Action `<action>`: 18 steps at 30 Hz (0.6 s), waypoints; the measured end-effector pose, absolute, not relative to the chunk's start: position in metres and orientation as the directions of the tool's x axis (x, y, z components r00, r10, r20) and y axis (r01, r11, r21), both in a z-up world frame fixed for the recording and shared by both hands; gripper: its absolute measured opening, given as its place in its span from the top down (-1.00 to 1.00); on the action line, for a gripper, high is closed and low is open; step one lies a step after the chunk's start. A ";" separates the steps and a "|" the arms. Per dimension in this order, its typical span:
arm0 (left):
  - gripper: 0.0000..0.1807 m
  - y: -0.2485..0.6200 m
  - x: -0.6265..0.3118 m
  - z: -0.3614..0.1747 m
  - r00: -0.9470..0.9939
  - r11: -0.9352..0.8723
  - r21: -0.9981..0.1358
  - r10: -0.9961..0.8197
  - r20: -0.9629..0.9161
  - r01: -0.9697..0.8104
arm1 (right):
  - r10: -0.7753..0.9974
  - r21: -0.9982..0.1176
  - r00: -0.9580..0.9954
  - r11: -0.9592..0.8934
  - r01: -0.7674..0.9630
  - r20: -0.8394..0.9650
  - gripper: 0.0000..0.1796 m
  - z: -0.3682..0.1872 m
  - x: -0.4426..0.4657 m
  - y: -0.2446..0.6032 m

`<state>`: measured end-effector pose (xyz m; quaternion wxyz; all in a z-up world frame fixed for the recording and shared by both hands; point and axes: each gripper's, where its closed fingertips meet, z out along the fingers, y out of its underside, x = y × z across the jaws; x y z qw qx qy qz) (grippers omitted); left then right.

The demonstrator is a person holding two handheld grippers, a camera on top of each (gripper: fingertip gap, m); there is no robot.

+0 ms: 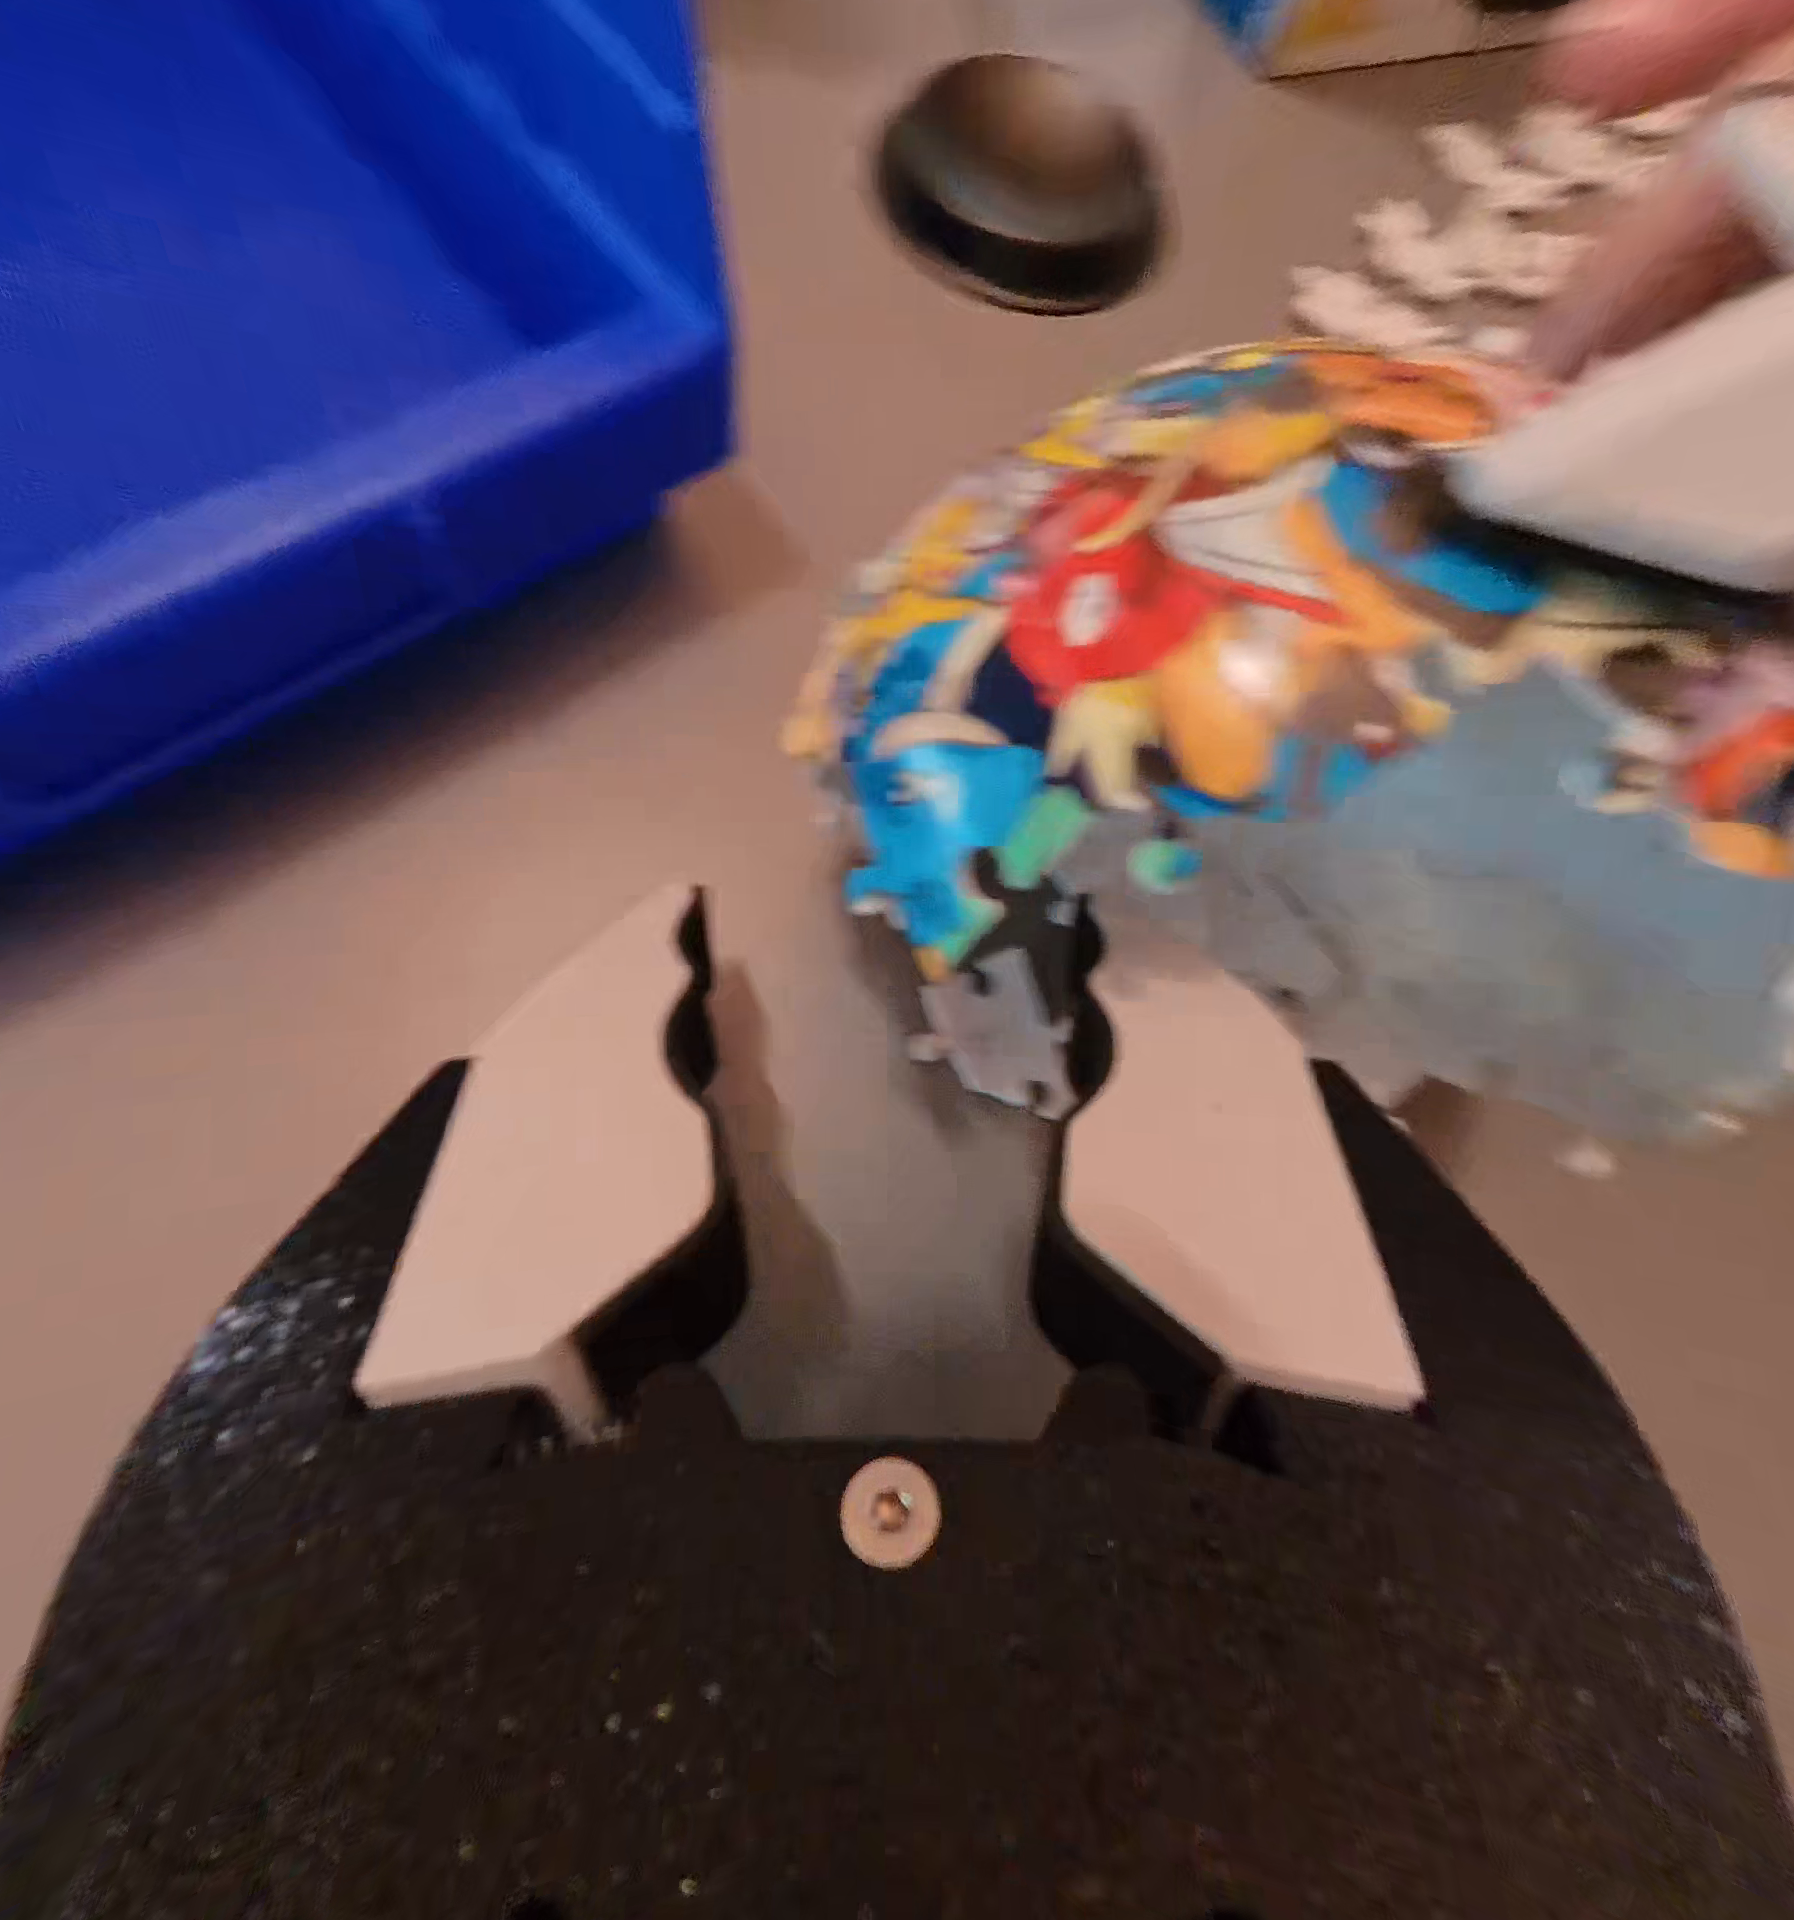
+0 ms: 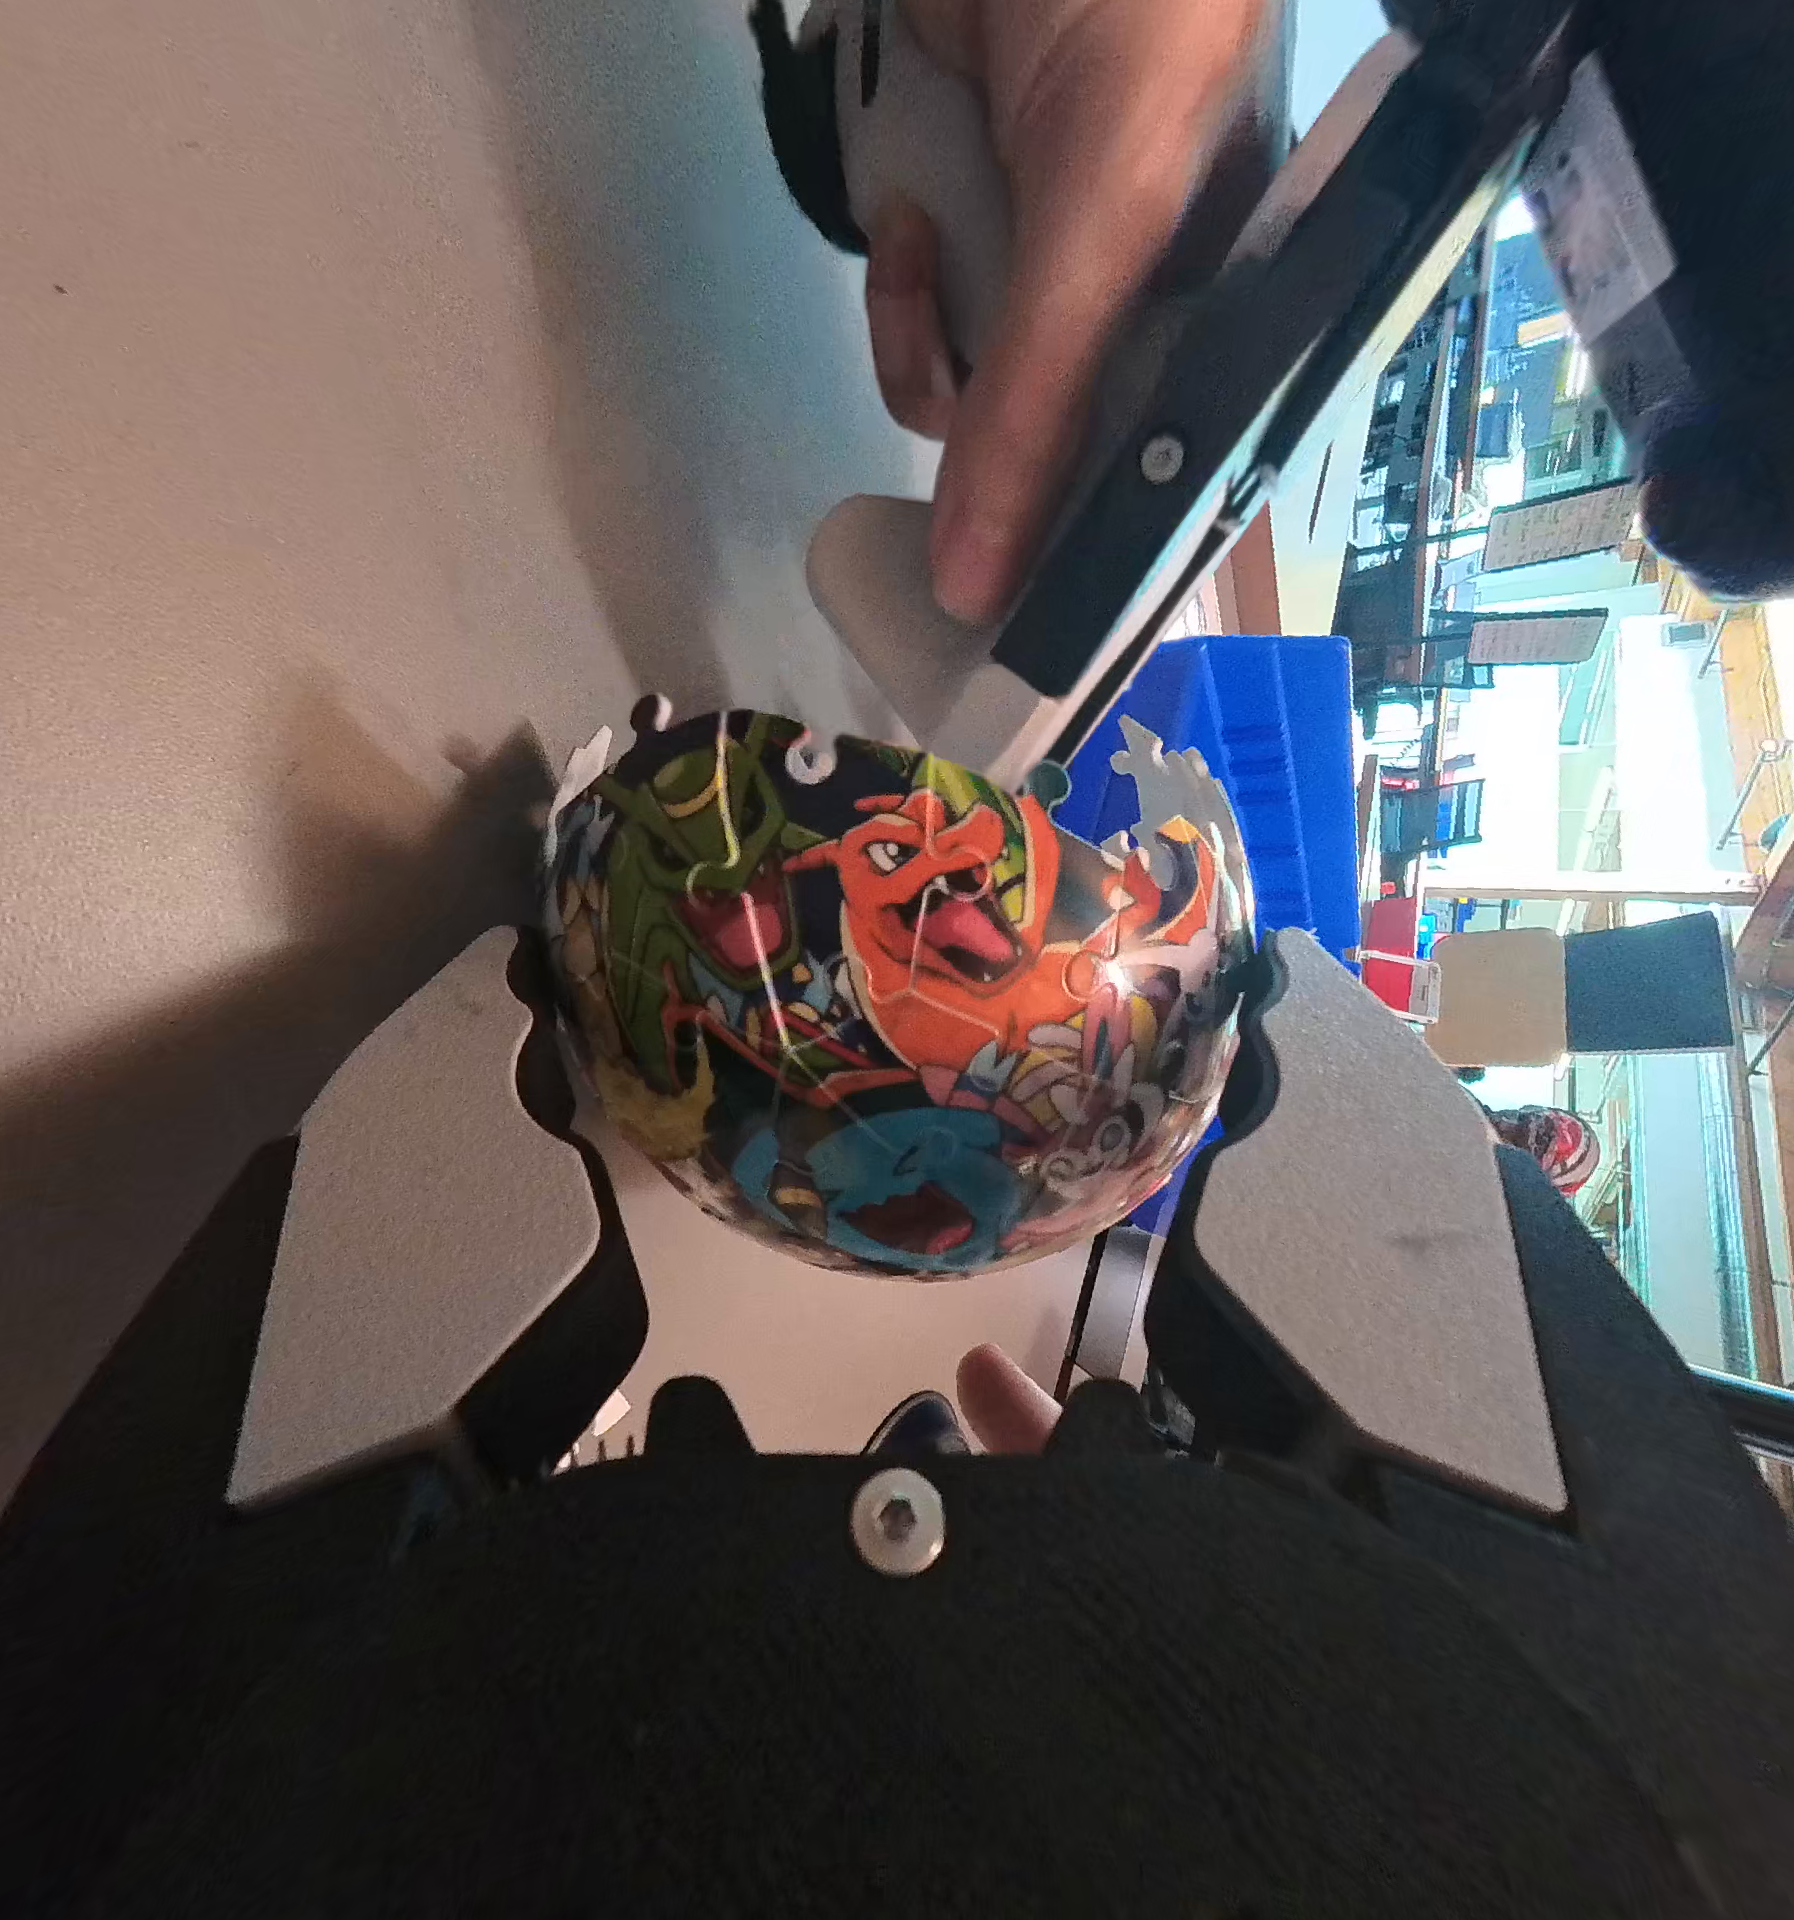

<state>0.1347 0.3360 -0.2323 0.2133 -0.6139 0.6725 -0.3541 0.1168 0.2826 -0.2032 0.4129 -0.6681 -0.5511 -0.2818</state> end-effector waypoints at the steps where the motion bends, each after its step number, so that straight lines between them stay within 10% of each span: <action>1: 0.12 0.346 0.136 -0.234 -0.113 0.004 -0.740 -0.989 0.097 -0.672 | 0.504 -0.242 0.234 -0.052 0.969 0.832 -0.37 -0.203 0.117 0.283; 5: -0.16 0.343 0.141 -0.240 -0.115 0.009 -0.744 -0.989 0.092 -0.668 | 0.503 -0.247 0.238 -0.050 0.968 0.831 -0.37 -0.203 0.117 0.283; 18: -0.12 0.331 0.144 -0.262 -0.185 0.112 -0.685 -0.982 0.035 -0.720 | 0.501 -0.267 0.253 -0.045 0.963 0.828 -0.37 -0.202 0.117 0.283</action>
